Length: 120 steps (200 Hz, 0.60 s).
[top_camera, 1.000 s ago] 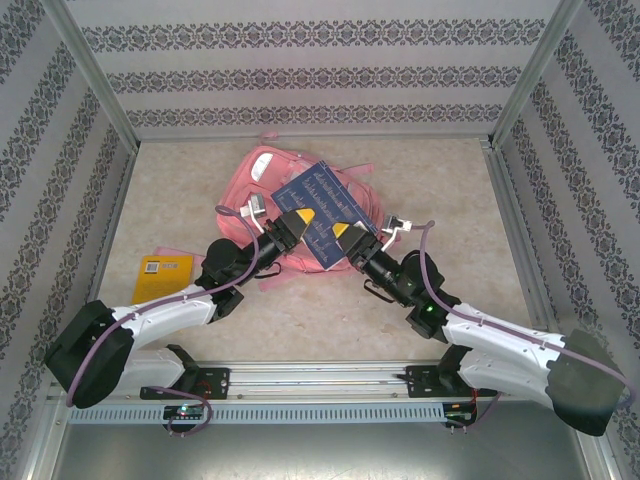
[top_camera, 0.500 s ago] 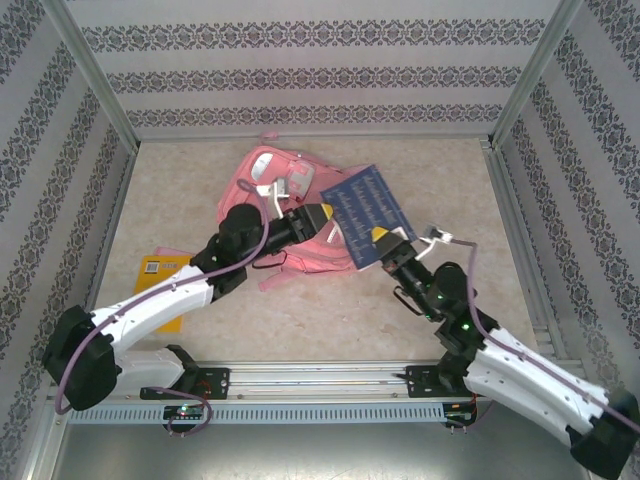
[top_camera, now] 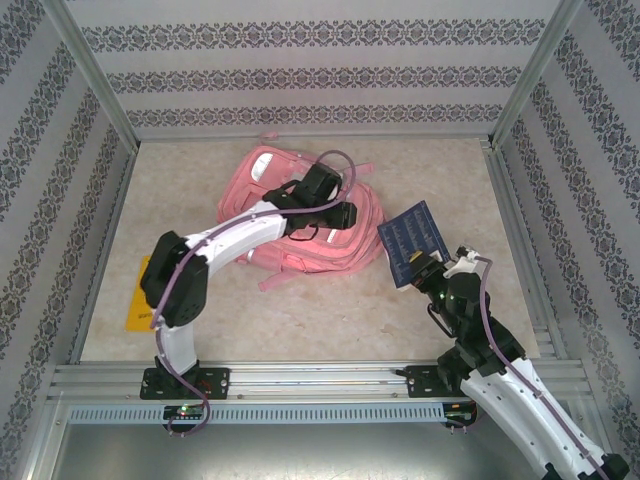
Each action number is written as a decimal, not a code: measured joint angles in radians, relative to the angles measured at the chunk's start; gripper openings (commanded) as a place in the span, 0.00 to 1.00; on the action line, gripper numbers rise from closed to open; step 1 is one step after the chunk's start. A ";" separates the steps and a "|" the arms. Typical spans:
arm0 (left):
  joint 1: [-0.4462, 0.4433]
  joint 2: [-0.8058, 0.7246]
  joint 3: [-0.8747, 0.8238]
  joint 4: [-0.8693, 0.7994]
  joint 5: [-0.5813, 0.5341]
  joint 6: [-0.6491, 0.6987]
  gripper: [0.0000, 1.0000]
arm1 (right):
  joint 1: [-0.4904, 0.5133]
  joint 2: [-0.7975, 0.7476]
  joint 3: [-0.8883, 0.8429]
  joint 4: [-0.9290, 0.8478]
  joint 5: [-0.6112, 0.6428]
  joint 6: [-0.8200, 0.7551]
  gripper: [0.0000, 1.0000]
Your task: Pack the student bag
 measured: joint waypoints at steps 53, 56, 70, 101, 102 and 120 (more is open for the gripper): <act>0.001 0.137 0.120 -0.078 0.039 0.059 0.23 | -0.036 -0.023 0.000 -0.059 -0.052 -0.055 0.00; 0.001 0.139 0.122 -0.078 0.042 0.065 0.20 | -0.038 -0.023 0.000 -0.059 -0.056 -0.055 0.00; 0.005 0.143 0.129 -0.080 0.057 0.074 0.01 | -0.048 -0.023 0.000 -0.059 -0.071 -0.063 0.00; 0.014 0.142 0.130 -0.093 0.092 0.095 0.00 | -0.070 -0.018 0.001 -0.068 -0.090 -0.094 0.00; 0.014 0.142 0.130 -0.093 0.092 0.096 0.00 | -0.071 -0.018 0.001 -0.069 -0.090 -0.095 0.00; 0.018 0.115 0.106 -0.094 0.124 0.114 0.00 | -0.085 0.003 0.014 -0.100 -0.092 -0.114 0.00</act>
